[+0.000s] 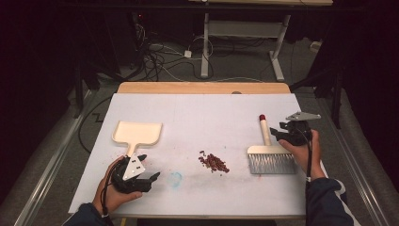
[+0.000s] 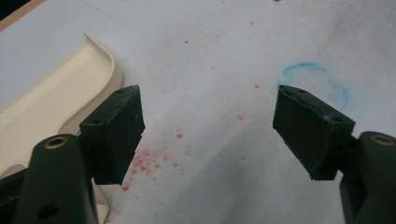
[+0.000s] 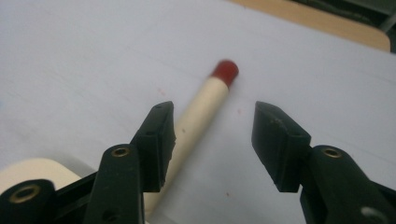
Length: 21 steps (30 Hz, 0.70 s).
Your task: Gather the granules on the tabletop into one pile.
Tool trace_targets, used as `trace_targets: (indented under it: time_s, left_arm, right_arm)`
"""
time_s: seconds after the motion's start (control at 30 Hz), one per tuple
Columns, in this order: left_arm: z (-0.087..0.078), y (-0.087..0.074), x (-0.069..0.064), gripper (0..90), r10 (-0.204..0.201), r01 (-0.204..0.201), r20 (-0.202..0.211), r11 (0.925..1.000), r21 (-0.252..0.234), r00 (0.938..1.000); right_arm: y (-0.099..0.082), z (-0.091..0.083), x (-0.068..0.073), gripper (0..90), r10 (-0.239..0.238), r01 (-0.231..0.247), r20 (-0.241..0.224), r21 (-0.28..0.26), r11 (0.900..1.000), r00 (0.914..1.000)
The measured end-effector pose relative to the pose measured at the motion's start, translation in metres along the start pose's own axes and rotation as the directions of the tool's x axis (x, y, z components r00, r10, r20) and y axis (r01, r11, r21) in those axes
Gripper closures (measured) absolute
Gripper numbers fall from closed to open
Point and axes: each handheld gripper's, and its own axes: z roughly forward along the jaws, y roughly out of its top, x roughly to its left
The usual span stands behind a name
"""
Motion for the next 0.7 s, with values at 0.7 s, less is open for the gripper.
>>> trace_targets:
  time_s: [0.7]
  left_arm:
    - [0.001, 0.002, -0.004, 23.8, 0.0, 0.0, -0.009, 1.0, 0.006, 1.0]
  right_arm:
    - [0.02, -0.055, 0.032, 26.1, -0.038, 0.03, -0.022, -0.279, 0.96, 0.9991]
